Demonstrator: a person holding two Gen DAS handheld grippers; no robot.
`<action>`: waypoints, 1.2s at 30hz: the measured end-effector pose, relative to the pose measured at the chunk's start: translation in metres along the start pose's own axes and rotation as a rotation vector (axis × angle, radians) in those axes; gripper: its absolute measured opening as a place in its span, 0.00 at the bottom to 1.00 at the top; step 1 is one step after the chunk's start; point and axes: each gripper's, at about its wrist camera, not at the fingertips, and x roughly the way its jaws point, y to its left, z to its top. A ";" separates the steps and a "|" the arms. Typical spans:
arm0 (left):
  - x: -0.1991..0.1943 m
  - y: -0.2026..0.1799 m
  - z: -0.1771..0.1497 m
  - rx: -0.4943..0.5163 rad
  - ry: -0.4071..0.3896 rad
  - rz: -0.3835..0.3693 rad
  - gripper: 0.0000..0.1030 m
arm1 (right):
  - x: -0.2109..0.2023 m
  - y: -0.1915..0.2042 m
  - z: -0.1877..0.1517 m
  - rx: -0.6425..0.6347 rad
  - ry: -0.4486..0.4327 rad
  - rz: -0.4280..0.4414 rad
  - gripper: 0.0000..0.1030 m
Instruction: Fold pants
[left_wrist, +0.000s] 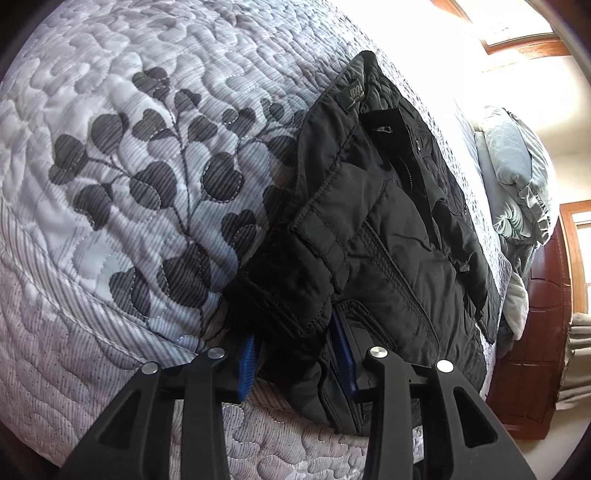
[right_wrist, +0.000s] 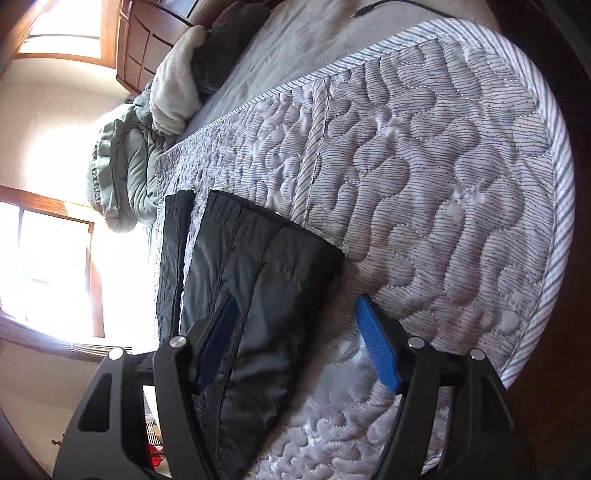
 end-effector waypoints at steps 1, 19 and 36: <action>0.000 -0.001 -0.001 -0.004 -0.005 0.002 0.35 | 0.002 0.001 -0.001 -0.004 -0.001 0.004 0.65; -0.050 0.034 -0.001 -0.110 -0.082 0.005 0.21 | 0.006 0.035 -0.041 -0.113 0.054 -0.006 0.10; -0.110 0.145 0.004 -0.177 -0.123 0.058 0.29 | 0.027 0.069 -0.129 -0.255 0.226 -0.094 0.34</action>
